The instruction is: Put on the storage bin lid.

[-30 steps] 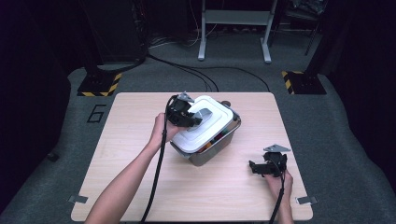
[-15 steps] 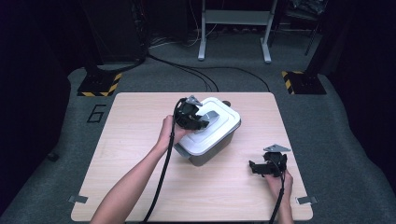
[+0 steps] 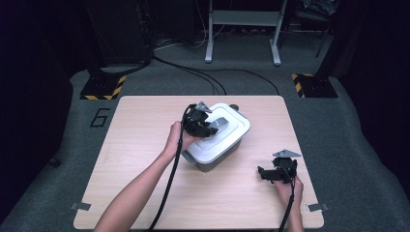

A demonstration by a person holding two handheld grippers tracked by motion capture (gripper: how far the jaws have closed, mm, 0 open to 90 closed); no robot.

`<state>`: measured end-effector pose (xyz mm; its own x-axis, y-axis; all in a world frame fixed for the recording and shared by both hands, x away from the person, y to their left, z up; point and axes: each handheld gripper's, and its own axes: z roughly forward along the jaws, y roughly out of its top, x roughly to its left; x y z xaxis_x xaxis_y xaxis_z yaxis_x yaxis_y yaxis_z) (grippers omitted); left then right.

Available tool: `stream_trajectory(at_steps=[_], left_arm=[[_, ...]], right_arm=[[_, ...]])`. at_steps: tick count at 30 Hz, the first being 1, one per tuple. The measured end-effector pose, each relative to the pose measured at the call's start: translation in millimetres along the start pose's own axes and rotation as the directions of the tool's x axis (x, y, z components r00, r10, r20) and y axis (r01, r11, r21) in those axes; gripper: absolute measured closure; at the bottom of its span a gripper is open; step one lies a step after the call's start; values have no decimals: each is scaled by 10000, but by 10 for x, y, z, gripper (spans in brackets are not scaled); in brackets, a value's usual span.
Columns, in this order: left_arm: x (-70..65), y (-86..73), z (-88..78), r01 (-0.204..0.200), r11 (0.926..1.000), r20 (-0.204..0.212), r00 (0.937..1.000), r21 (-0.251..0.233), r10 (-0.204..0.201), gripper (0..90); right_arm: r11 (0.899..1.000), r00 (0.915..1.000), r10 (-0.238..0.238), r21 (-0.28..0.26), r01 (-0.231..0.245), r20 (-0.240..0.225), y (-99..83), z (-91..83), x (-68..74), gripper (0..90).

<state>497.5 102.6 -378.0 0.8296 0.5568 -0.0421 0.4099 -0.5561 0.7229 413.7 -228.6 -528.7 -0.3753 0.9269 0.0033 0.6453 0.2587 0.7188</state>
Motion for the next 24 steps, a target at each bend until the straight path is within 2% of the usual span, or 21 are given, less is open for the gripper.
stream_trajectory(at_steps=[2,4,9,12,19,24], left_arm=[[3,-1,-7,55,10000,61,10000,-35,-54,659],[9,-3,-28,131,9998,157,9998,-169,-128,614],[39,-6,-113,256,9994,189,9995,-223,-252,440],[62,-18,-205,259,9985,104,9996,-473,-254,363],[135,-95,-464,355,9967,-99,9993,-723,-363,207],[222,-205,-664,501,9948,-288,9982,-886,-528,159]], right_arm=[[10000,10000,-1,1,1,-2,0,0,0,8],[10000,10000,2,1,-2,-1,0,0,0,8],[10000,10000,1,1,-1,-1,0,0,0,8],[10000,10000,17,6,-17,-20,0,-1,2,8],[10000,10000,-4,5,4,2,0,0,1,8],[10000,10000,12,7,-12,-17,0,0,2,8]])
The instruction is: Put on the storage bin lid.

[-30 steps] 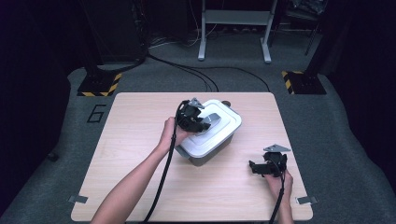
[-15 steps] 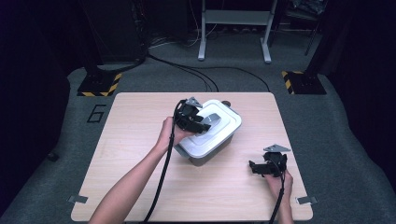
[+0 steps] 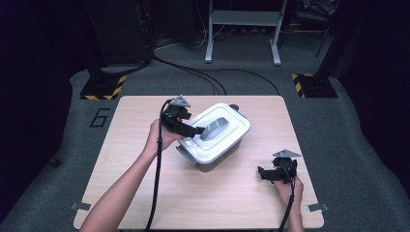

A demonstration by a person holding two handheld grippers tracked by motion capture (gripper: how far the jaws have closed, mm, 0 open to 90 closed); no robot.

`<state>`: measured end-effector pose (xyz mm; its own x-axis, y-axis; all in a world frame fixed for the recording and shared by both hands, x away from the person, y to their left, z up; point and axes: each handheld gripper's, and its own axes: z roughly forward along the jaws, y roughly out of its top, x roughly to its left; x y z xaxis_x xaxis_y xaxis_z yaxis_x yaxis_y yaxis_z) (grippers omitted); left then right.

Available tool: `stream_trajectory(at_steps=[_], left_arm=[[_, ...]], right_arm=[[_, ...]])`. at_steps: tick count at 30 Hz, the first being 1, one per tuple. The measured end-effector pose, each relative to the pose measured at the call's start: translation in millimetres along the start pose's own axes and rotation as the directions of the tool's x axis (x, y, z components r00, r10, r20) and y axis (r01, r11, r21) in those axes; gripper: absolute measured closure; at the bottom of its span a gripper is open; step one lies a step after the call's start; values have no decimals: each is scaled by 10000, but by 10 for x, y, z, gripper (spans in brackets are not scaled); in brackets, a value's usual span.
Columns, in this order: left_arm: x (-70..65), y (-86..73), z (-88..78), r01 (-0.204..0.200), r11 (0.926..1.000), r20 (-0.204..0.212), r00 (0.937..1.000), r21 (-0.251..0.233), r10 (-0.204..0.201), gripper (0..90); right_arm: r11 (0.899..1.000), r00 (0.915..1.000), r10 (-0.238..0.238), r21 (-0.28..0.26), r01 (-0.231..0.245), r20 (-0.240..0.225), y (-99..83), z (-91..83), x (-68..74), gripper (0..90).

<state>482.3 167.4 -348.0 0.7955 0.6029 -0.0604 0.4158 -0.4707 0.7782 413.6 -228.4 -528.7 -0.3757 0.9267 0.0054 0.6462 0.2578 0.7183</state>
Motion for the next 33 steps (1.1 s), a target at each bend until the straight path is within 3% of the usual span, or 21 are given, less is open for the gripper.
stream_trajectory(at_steps=[7,12,16,25,33], left_arm=[[142,-212,-285,174,9998,-422,9989,-136,-180,152],[220,-433,-411,300,9995,-680,9972,39,-297,150],[271,-636,-447,393,9990,-918,9951,224,-371,144],[389,-1152,-494,1055,9939,-1212,9875,334,-1008,128],[448,-1606,-441,1879,9808,-1421,9736,523,-1789,114]], right_arm=[[10000,10000,-28,15,28,-2,0,-1,-1,9],[10000,10000,75,-23,-75,22,2,3,8,8],[10000,10000,77,-23,-77,22,2,2,8,8],[10000,10000,83,-16,-83,56,1,1,11,9],[10000,9999,77,-17,-77,83,1,0,13,10]])
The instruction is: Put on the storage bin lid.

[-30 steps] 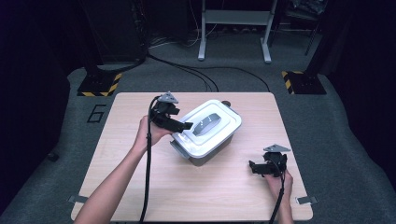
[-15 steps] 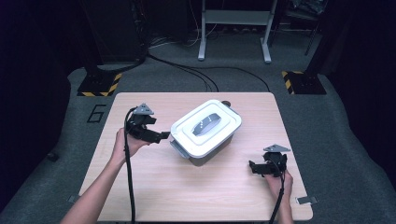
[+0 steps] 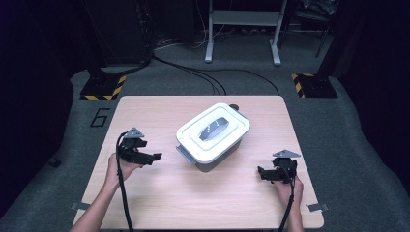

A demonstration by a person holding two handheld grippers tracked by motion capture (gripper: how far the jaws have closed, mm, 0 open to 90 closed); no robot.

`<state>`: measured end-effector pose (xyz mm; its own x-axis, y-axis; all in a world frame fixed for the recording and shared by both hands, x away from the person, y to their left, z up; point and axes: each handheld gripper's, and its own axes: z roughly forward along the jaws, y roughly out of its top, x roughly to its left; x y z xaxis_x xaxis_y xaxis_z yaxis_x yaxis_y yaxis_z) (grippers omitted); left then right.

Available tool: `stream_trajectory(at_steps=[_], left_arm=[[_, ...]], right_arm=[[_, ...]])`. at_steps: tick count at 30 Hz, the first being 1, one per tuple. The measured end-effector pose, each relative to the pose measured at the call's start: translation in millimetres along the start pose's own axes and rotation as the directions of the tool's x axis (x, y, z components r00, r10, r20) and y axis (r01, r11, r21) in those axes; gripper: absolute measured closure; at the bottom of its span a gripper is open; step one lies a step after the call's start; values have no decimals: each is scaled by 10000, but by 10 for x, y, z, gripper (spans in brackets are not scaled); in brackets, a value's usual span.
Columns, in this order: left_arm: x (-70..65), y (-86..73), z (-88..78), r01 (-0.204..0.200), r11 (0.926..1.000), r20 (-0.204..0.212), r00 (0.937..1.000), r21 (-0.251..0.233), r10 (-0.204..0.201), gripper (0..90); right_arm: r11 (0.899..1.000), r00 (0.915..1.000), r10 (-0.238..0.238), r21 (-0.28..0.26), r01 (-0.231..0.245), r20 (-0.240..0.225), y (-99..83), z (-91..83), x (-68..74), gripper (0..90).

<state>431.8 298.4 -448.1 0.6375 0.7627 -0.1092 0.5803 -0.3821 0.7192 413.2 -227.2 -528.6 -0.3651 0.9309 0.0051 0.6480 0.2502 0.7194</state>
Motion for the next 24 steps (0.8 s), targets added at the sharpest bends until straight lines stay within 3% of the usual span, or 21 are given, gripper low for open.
stream_trajectory(at_steps=[4,8,14,16,18,20,22,24], left_arm=[[49,-206,39,206,9997,-207,9996,126,-203,107],[85,-425,70,405,9992,-757,9963,42,-401,97],[166,-728,78,607,9982,-1745,9828,-4,-599,80],[191,-824,80,546,9985,-2209,9737,-106,-556,78],[217,-893,99,660,9978,-2310,9707,-101,-666,73],[254,-951,123,736,9973,-2245,9719,15,-714,67],[251,-992,122,819,9961,-2282,9697,-342,-876,54],[257,-994,110,800,9965,-2331,9688,-253,-837,52]], right_arm=[[10000,10000,-5,0,5,12,0,-1,1,11],[10000,10000,-5,-3,5,16,0,0,1,11],[10000,10000,-2,-3,2,13,0,-1,2,11],[10000,10000,0,-5,0,17,0,0,2,11],[10000,10000,-5,-2,5,11,0,-1,1,12],[10000,10000,-4,-1,4,11,0,-1,2,11],[10000,10000,-8,-2,8,13,0,-1,2,11],[10000,10000,-11,-3,11,15,0,-1,2,11]])
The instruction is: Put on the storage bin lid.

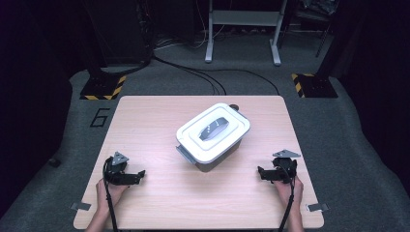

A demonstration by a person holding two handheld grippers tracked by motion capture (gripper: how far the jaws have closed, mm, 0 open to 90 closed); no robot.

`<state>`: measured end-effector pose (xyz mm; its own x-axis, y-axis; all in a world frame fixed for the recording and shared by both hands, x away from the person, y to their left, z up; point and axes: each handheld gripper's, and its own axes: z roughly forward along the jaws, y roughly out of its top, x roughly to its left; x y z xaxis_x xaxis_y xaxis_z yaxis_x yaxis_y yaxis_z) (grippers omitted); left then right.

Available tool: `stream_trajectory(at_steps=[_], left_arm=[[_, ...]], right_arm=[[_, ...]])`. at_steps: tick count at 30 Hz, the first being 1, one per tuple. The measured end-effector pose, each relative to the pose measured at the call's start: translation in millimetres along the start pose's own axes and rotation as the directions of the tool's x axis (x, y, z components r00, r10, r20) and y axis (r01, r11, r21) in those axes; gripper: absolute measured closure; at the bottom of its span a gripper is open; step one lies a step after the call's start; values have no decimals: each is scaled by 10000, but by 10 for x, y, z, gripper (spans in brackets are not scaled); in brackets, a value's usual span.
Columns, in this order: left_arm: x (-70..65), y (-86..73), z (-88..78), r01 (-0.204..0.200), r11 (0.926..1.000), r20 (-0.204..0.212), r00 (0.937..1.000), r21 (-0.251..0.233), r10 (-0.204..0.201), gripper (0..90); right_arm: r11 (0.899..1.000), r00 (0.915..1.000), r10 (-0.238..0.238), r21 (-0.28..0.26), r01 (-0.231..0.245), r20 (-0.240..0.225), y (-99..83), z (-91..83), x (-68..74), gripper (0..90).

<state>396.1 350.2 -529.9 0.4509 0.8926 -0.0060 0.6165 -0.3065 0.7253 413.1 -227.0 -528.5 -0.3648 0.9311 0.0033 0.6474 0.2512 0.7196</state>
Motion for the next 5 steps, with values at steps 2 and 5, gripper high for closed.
stream_trajectory(at_steps=[2,5], left_arm=[[3,1,1,19,10000,27,10000,5,-19,51],[4,-1,1,14,10000,46,10000,9,-14,49]], right_arm=[[10000,10000,6,-1,-6,1,0,0,0,11],[10000,10000,4,-2,-4,-2,0,1,1,11]])
